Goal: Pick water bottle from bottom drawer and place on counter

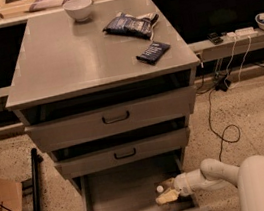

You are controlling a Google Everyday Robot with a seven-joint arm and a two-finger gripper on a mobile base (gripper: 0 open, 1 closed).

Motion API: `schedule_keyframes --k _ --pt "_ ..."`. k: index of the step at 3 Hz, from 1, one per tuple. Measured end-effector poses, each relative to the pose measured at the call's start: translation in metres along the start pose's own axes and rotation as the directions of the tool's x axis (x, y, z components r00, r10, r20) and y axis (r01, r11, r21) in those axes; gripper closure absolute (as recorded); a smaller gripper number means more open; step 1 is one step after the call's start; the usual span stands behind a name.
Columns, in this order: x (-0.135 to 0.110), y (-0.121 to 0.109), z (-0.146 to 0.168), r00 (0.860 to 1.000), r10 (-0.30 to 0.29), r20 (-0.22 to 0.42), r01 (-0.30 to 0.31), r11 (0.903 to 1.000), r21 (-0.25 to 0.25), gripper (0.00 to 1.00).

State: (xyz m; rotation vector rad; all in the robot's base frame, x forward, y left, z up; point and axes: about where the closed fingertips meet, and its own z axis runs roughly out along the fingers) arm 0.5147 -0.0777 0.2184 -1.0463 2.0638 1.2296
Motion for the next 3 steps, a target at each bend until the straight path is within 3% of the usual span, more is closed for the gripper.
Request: schedule_keyframes --k 1,2,3 --pt "-0.005 0.001 0.016 0.999 0.008 0.048 -0.007 0.9996 -0.027 0.65" --pt "-0.025 0.010 0.014 0.997 -0.011 0.080 0.014 0.9993 -0.035 0.89" --pt "-0.064 0.038 -0.011 0.993 -0.065 0.102 0.071 0.9960 -0.055 1.00"
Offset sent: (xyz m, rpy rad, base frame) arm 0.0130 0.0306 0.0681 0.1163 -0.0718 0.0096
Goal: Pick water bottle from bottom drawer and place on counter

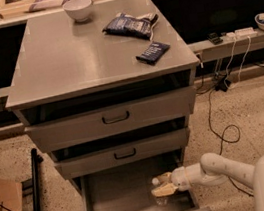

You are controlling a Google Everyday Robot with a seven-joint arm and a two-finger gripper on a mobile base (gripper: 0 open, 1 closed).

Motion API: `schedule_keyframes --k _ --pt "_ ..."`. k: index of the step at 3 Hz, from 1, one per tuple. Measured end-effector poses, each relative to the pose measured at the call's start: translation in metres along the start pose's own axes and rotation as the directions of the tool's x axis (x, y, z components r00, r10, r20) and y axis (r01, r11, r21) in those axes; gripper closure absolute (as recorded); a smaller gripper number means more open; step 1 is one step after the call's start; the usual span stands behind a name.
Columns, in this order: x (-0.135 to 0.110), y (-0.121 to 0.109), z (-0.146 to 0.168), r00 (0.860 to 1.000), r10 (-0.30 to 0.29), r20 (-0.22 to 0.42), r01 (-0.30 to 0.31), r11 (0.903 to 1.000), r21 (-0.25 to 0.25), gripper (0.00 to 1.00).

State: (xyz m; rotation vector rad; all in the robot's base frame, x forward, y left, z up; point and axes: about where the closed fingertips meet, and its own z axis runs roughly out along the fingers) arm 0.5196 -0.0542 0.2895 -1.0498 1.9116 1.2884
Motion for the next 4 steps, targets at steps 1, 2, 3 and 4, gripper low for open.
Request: schedule_keyframes --k 1,2,3,4 --pt "-0.054 0.038 -0.034 0.995 -0.096 0.032 0.096 0.9953 -0.009 1.00" --pt "-0.118 0.077 -0.076 0.967 -0.230 0.110 0.234 0.9718 -0.025 1.00" --pt "-0.184 0.118 -0.113 0.908 -0.379 0.178 0.400 0.9115 -0.097 1.00" --pt "-0.245 0.156 -0.137 0.838 -0.519 0.170 0.543 0.8231 -0.165 1.00"
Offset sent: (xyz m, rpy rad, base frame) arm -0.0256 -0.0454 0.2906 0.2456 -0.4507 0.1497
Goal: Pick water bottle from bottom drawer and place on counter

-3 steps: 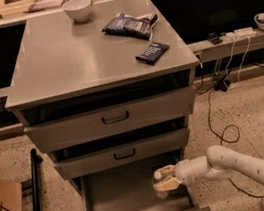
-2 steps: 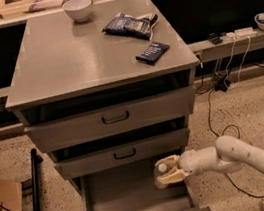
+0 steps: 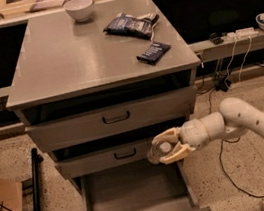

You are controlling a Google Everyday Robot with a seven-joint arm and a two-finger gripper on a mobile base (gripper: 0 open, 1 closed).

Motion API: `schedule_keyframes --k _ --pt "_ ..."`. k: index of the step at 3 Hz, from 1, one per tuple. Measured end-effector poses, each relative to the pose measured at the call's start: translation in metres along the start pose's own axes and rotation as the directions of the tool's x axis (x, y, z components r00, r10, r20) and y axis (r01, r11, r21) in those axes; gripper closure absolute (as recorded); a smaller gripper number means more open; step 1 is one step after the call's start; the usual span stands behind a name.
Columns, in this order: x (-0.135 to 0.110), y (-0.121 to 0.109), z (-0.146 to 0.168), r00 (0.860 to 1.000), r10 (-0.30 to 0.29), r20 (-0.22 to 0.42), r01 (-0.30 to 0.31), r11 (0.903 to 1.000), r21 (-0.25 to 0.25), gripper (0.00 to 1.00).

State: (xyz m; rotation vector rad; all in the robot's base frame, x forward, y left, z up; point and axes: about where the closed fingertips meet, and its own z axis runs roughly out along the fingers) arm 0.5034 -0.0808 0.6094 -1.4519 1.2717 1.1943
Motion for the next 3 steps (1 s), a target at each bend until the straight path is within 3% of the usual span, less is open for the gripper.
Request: schedule_keyframes --k 1,2,3 --pt "-0.074 -0.002 -0.008 0.983 -0.165 -0.075 0.160 0.9844 -0.074 1.00" --pt "-0.144 -0.005 0.002 0.925 -0.336 -0.179 0.309 0.9371 -0.163 1.00" --pt "-0.221 -0.015 0.012 0.824 -0.498 -0.268 0.443 0.8630 -0.244 1.00"
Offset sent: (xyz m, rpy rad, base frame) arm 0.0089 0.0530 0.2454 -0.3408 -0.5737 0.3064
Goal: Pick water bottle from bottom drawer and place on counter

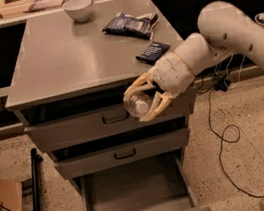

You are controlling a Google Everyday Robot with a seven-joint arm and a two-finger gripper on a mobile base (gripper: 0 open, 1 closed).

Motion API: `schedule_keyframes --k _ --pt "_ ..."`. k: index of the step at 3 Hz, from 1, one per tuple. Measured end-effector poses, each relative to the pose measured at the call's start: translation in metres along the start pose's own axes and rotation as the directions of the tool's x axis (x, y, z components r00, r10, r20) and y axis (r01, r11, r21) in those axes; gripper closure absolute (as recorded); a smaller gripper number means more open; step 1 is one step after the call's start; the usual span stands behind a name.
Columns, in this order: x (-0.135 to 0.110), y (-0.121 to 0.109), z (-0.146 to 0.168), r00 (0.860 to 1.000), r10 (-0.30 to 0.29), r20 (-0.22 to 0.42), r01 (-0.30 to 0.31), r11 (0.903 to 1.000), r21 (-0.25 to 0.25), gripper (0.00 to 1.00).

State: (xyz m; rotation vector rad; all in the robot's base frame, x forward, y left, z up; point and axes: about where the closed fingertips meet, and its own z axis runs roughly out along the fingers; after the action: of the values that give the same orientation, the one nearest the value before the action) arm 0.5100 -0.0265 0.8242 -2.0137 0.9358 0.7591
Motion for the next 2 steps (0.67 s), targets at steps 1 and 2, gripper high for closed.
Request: schedule_keyframes --k 1,2 --pt "-0.0122 -0.0088 -0.0026 0.999 -0.030 -0.018 0.030 0.9996 -0.003 1.00" --pt "-0.0121 -0.0088 -0.0025 0.999 -0.030 -0.018 0.030 0.9996 -0.003 1.00"
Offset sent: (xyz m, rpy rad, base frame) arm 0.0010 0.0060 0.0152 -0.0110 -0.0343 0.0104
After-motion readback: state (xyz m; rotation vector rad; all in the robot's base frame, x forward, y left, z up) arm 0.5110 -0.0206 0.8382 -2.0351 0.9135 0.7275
